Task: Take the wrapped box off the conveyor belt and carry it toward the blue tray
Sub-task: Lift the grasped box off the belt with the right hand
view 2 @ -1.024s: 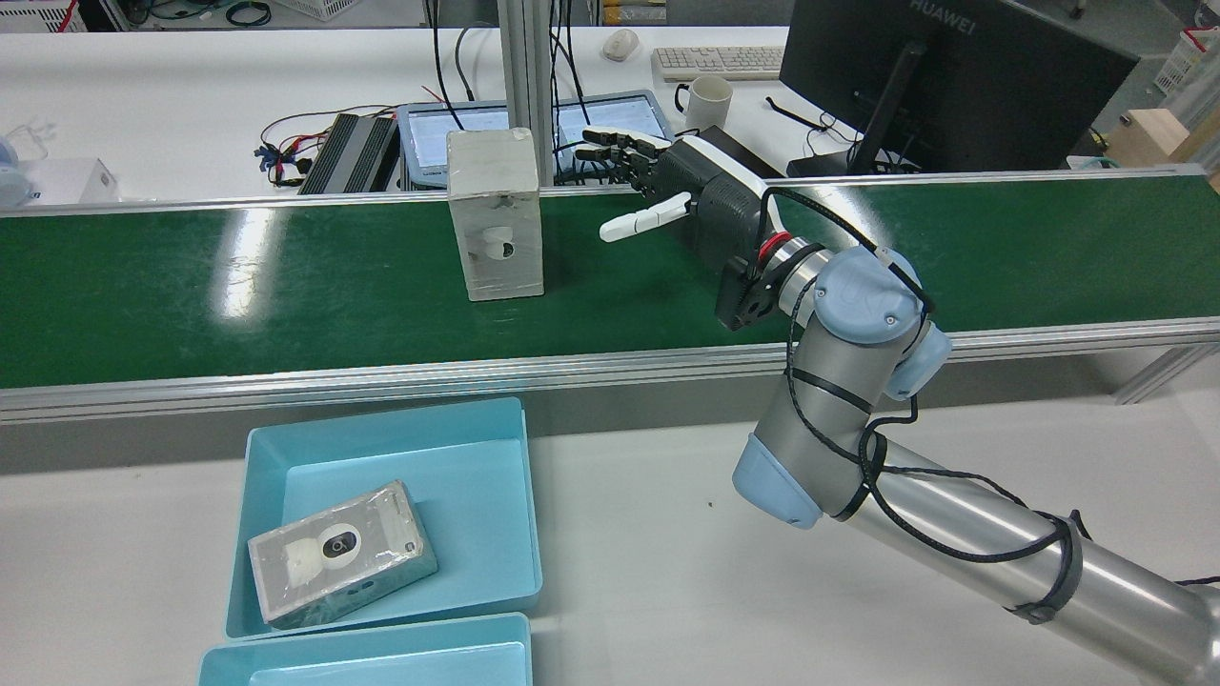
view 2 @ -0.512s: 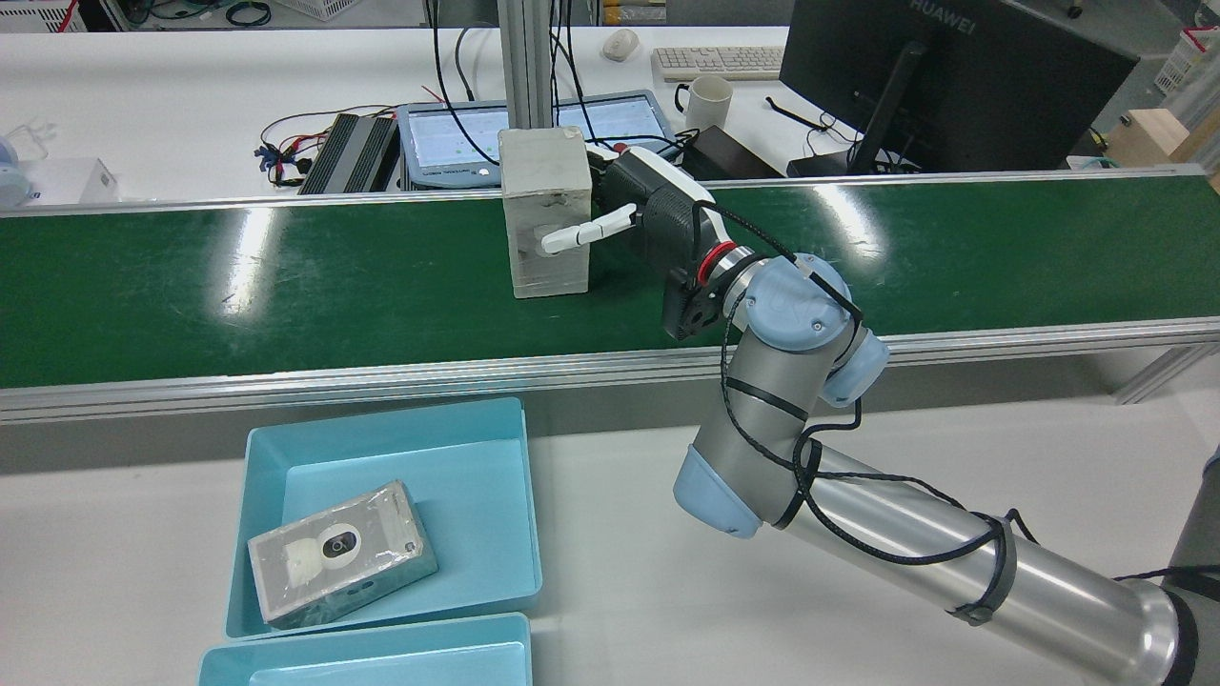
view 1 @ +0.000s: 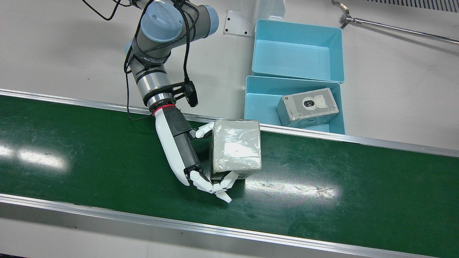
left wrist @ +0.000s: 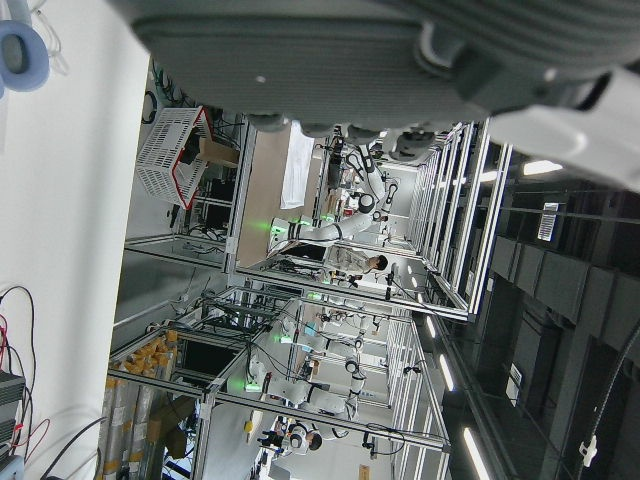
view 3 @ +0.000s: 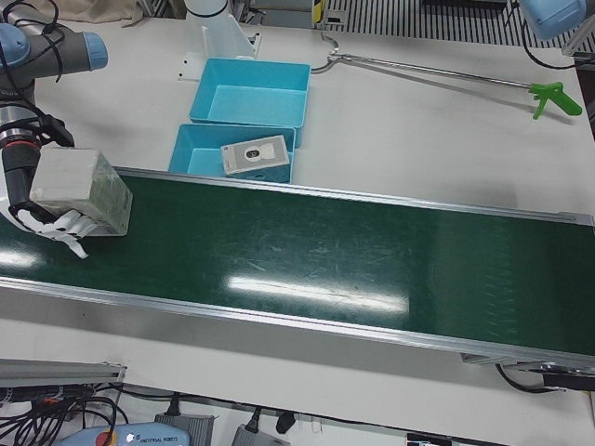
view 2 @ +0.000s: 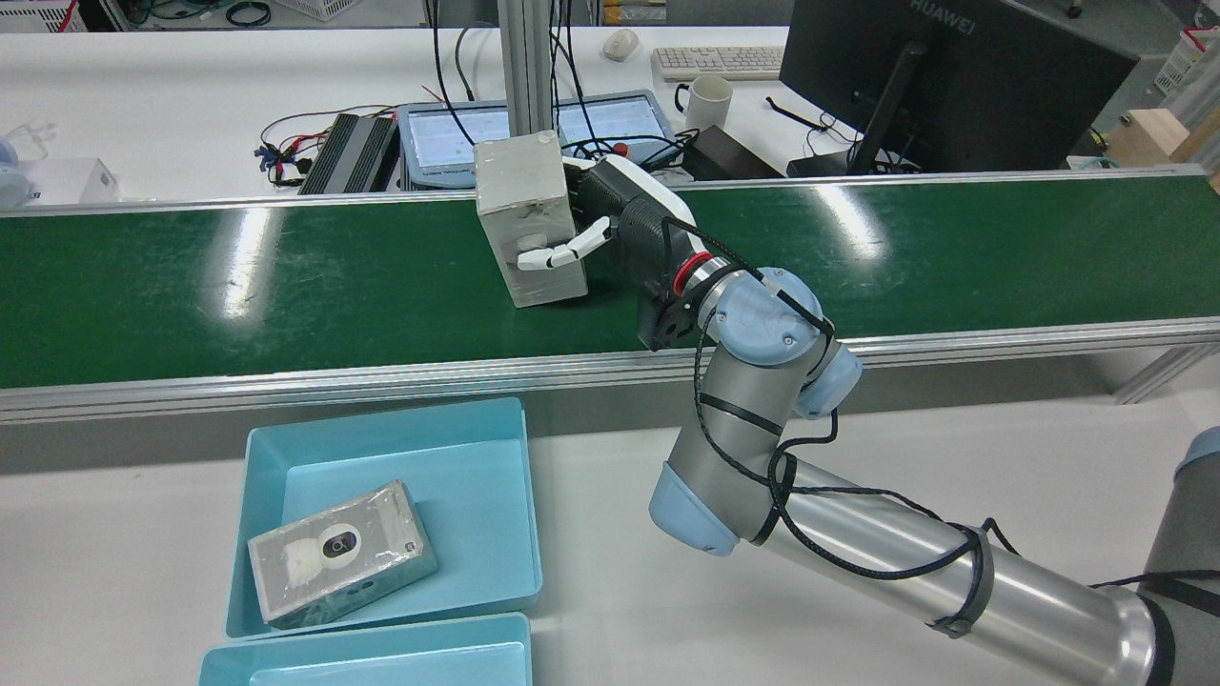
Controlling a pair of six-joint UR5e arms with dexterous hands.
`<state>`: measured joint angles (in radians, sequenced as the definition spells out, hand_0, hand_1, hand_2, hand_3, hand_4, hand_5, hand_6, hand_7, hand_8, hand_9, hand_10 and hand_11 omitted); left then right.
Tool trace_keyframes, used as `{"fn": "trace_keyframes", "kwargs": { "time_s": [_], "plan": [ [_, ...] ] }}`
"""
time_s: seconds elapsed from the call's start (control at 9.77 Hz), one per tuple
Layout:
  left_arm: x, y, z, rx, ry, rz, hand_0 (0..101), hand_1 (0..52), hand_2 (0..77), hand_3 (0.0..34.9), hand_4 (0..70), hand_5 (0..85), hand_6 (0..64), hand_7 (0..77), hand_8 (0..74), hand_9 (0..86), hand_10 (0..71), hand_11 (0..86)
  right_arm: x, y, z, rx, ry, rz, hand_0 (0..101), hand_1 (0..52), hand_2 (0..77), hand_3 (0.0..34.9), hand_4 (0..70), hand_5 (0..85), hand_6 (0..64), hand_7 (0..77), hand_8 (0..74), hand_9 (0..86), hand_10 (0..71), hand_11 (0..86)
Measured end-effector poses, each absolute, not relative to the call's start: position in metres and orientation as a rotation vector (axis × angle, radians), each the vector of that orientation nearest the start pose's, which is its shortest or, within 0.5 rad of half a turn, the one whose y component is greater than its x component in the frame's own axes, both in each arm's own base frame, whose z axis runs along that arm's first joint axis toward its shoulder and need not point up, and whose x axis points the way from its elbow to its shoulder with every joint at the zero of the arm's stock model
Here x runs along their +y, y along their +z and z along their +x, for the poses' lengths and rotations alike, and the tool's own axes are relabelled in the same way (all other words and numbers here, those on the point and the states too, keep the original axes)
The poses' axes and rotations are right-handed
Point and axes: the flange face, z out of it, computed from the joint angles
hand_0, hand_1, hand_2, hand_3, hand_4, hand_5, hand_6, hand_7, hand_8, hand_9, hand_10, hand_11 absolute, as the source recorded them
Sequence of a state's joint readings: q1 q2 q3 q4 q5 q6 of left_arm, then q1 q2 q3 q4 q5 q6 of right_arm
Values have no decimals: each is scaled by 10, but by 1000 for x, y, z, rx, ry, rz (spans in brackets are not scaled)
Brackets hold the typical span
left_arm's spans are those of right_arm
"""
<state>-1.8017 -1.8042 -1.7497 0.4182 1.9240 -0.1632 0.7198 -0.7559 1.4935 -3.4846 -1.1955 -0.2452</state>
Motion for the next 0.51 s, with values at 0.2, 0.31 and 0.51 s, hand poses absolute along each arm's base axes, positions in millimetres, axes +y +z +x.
{"fn": "trace_keyframes", "kwargs": {
  "time_s": [0.2, 0.31, 0.51],
  "plan": [
    [-513, 519, -222, 2214, -2249, -321, 0, 0, 11, 0, 0, 11, 5, 5, 5, 0, 5, 5, -600, 239, -425, 2828, -1867, 511, 432, 5, 355, 0, 136, 589, 338, 518, 442, 475, 420, 196],
    [-513, 519, -222, 2214, -2249, -321, 0, 0, 11, 0, 0, 11, 5, 5, 5, 0, 5, 5, -594, 229, -417, 2835, -1825, 521, 432, 5, 355, 0, 136, 589, 338, 518, 442, 475, 420, 196],
    [-513, 519, -222, 2214, -2249, -321, 0, 0, 5, 0, 0, 11, 5, 5, 5, 5, 0, 5, -574, 203, -402, 2856, -1736, 548, 391, 5, 398, 31, 131, 704, 365, 622, 556, 600, 638, 442]
  ]
}}
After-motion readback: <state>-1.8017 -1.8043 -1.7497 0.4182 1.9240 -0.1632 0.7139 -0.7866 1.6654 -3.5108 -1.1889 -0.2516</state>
